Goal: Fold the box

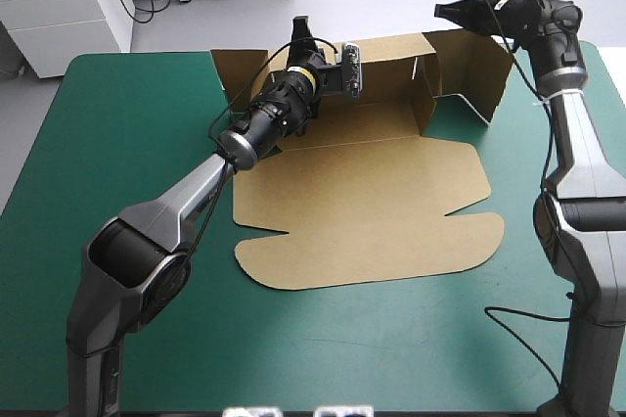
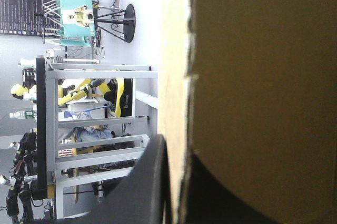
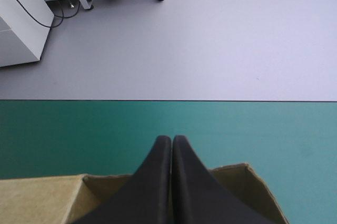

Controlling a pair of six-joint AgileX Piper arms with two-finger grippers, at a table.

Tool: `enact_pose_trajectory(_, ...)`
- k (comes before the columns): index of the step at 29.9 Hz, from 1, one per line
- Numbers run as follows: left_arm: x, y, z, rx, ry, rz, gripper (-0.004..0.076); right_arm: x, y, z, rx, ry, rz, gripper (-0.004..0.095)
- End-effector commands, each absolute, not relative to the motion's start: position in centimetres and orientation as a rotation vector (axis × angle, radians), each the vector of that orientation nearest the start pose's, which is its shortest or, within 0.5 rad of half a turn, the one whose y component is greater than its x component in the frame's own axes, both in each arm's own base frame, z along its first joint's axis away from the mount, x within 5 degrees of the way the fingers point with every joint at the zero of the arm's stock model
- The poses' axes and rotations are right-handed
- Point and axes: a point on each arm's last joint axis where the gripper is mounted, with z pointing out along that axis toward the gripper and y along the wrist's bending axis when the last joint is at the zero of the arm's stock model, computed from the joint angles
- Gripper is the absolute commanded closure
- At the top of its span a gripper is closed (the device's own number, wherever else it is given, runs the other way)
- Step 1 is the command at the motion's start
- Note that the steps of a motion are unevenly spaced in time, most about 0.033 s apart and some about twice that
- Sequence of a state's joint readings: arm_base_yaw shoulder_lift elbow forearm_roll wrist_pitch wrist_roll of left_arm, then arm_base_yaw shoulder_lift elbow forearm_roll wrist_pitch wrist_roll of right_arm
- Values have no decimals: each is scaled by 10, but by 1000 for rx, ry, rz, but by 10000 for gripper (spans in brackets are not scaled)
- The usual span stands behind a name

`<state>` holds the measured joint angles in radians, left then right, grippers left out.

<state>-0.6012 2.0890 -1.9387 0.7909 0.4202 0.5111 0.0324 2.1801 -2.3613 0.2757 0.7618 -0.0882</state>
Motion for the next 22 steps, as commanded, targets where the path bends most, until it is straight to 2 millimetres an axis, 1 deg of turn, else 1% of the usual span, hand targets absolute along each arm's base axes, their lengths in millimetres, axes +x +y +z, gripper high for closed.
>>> enact_pose_trajectory(1, 420, -261, 364, 1371, 1294, 698, 731, 499, 34, 420, -22, 1858, 308, 912)
enact_pose_trajectory(5, 419, -263, 364, 1374, 1301, 690, 731, 510, 34, 401, -15, 1895, 310, 912)
enact_pose_trajectory(8, 419, -263, 364, 1375, 1299, 693, 731, 515, 35, 391, -14, 1922, 317, 912)
enact_pose_trajectory(11, 419, -263, 364, 1375, 1301, 694, 731, 515, 36, 384, -24, 1966, 318, 912)
enact_pose_trajectory(22, 419, -261, 361, 1382, 1327, 704, 731, 507, 39, 372, -63, 2121, 343, 912)
